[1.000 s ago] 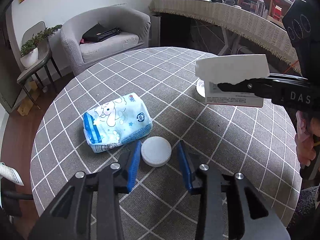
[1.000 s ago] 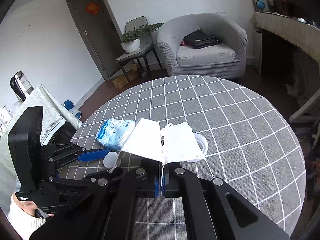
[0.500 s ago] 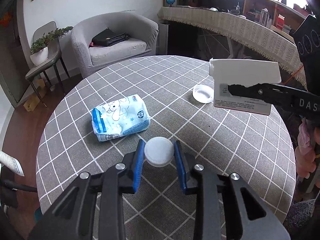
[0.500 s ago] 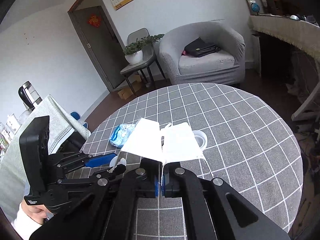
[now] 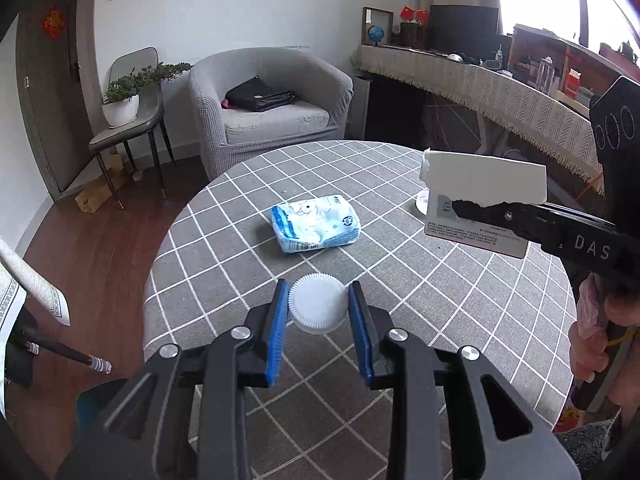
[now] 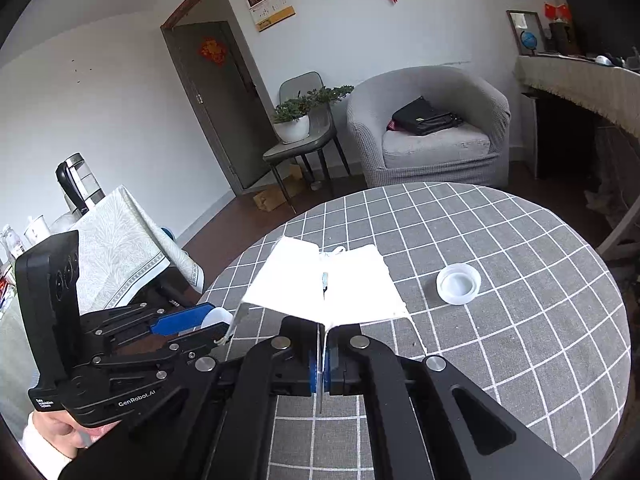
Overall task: Collect trash
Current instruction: 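Carry the lid in the left tool and the white box in the right tool over the bin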
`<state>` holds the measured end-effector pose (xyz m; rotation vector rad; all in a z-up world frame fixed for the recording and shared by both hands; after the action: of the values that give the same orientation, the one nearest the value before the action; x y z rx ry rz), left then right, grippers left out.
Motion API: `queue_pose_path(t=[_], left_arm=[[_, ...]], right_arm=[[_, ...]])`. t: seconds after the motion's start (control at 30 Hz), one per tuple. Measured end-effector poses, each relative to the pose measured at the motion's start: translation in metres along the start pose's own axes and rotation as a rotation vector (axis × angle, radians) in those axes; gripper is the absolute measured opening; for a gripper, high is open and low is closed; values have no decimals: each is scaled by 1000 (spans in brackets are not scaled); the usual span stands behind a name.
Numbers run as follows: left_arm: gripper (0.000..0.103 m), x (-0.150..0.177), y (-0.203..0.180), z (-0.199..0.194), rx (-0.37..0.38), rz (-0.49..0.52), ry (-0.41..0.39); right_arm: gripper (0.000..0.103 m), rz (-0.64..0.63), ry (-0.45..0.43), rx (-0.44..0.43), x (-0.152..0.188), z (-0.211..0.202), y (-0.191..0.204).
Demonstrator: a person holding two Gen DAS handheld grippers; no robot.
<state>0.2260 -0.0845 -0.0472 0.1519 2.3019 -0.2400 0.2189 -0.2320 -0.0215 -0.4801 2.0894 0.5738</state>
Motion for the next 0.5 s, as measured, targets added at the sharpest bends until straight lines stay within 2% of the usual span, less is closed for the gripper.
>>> queue_pose_path(t=[0.27, 0.5], left_arm=[[32, 11, 48, -32, -67, -52, -39], [32, 20, 98, -50, -117, -110, -56]], right_arm=[[2, -55, -6, -16, 0, 13, 46], [2, -109, 10, -63, -1, 38, 99]])
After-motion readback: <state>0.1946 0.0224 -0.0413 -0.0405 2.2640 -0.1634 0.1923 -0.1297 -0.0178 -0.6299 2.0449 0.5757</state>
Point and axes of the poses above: each gripper's, at about its wrist camera, not at the fingertips, and z roughly the way its jaws point, y to its left, x to its underside, the point moved 6 cm from there along z, roughly the way its jaws point, and after that the axes turned 8 degrees about -z, right-handed, at the moved point
